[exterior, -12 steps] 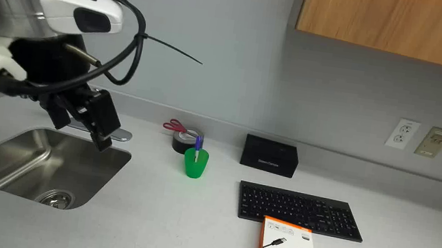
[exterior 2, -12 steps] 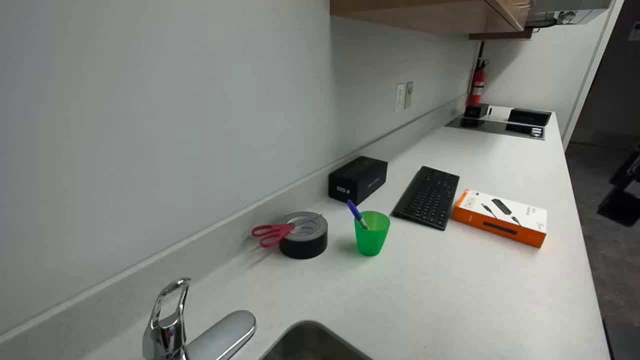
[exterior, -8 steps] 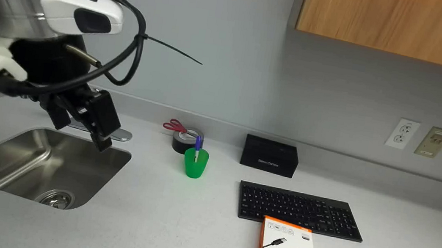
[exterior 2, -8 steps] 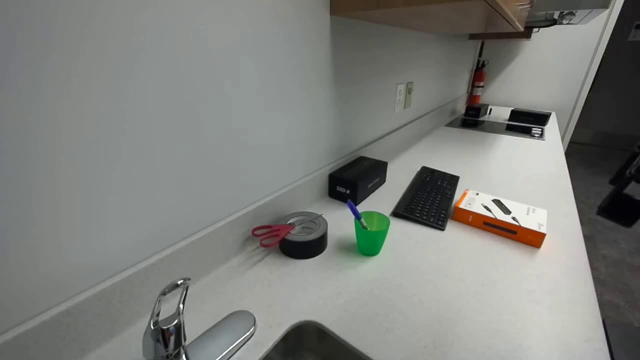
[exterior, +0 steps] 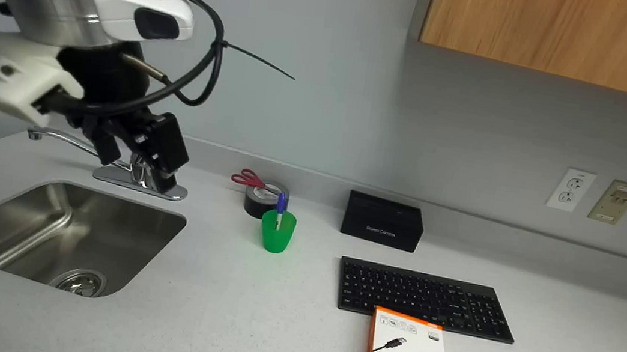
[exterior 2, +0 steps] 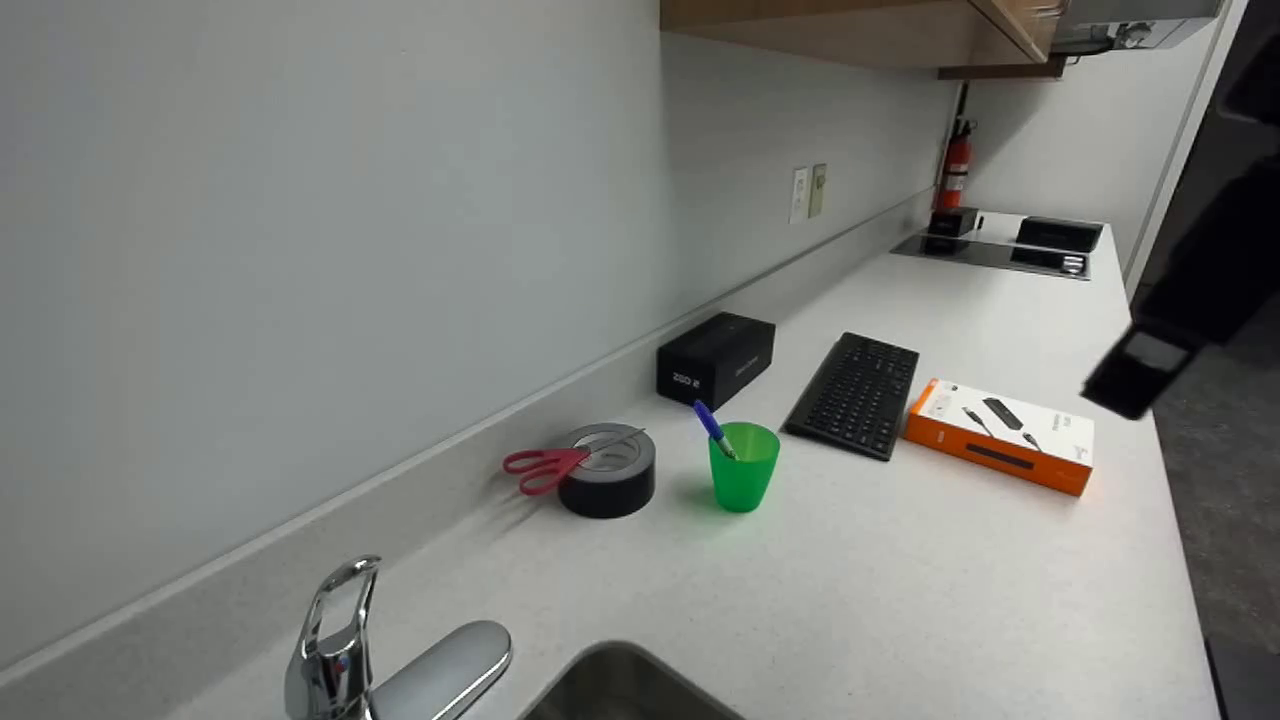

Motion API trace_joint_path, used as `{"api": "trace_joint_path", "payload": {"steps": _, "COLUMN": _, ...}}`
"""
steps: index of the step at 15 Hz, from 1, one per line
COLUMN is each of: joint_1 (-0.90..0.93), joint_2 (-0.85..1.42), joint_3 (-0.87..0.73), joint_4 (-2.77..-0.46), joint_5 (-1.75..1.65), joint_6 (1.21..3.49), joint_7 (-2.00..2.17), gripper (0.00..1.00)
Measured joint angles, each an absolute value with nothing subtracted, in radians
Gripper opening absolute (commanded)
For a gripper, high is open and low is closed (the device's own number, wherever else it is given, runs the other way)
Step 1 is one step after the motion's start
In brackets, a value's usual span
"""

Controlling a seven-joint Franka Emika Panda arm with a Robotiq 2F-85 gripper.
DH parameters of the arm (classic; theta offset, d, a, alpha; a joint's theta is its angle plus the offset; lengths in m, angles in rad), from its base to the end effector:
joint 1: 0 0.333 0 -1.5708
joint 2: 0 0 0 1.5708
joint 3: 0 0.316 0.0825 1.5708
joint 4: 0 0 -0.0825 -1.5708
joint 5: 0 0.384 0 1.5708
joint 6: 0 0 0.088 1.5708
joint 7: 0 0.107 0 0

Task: Pick up the pen from the green cup and put it on the countertop.

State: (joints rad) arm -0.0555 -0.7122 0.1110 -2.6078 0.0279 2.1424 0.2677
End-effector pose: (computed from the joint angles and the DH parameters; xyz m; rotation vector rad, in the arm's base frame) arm 0.3577 0.0234 0.4979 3.0844 -0.3756 0.3877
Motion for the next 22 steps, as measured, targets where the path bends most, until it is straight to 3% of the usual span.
{"api": "trace_joint_path", "payload": {"steps": 6, "joint_1": -0.108, "joint_2": -0.347, "joint_3": 0.109, "joint_4": -2.441, "joint_5": -0.002, "joint_6": 2.35, "joint_7": 0.293, "gripper": 1.0}}
{"api": "trace_joint_path", "payload": {"steps": 10, "joint_1": -0.124, "joint_2": -0.169, "joint_3": 0.079, "joint_4": -2.322, "joint_5": -0.038, "joint_6": 2.372, "joint_7": 0.315, "gripper": 1.0}}
{"api": "trace_joint_path", "payload": {"steps": 22, "joint_1": -0.117, "joint_2": -0.142, "joint_3": 0.069, "joint_4": -2.295, "joint_5": -0.039, "joint_6": 2.369, "joint_7": 0.319, "gripper": 1.0}}
